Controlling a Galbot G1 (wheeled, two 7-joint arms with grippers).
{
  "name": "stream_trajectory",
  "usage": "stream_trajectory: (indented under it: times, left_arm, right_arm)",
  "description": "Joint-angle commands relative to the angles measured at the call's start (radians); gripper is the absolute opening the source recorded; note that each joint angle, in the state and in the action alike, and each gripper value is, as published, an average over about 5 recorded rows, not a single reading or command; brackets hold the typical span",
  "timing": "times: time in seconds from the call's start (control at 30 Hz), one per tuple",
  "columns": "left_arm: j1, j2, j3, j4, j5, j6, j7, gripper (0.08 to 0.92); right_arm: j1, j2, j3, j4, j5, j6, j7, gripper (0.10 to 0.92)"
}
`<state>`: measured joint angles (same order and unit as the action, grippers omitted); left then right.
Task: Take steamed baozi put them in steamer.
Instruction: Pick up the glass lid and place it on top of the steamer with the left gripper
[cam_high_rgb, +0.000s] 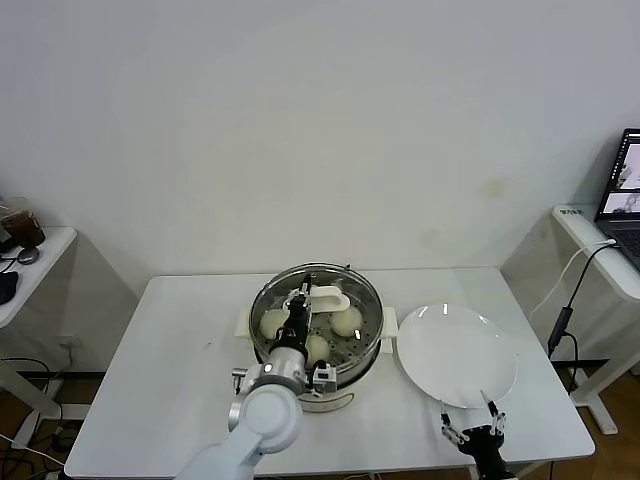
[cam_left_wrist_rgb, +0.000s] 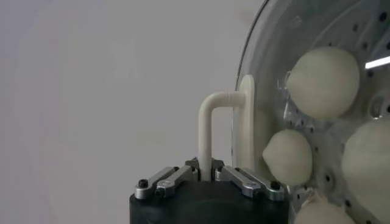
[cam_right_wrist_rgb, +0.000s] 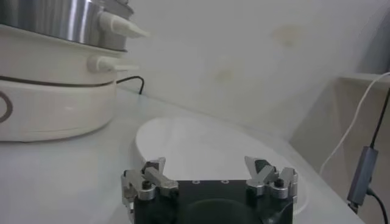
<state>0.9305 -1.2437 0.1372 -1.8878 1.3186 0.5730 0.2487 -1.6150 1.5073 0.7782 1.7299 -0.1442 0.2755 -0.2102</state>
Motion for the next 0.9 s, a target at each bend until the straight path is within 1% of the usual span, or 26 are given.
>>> stream_trajectory:
  times: [0.03,0.47,0.67,0.77,0.9]
  left_arm:
    - [-0.002,-0.016,0.006,0.032,0.018,-0.004,-0.015,0.176]
    - [0.003,-0.009,0.001,0.039,0.004,-0.009,-0.012,0.176]
    - [0.028,-0.008,-0.018,0.014,-0.019,-0.018,-0.03,0.178]
    - [0.076,0.016,-0.033,-0.041,-0.074,-0.034,-0.065,0.221]
    - [0.182,0.041,-0.059,-0.156,-0.187,-0.076,-0.134,0.344]
  right_arm:
    - [-0.001,0.001,-0.001,-0.003,-0.002,-0.001,0.0,0.823]
    - [-0.005,0.004,-0.004,-0.003,-0.006,0.0,0.0,0.823]
    - [-0.01,0.004,-0.005,0.004,-0.007,0.0,-0.001,0.823]
    - [-0.012,0.005,-0.005,0.008,-0.007,0.001,-0.001,0.823]
    - [-0.016,0.008,-0.005,0.01,-0.01,0.002,-0.002,0.823]
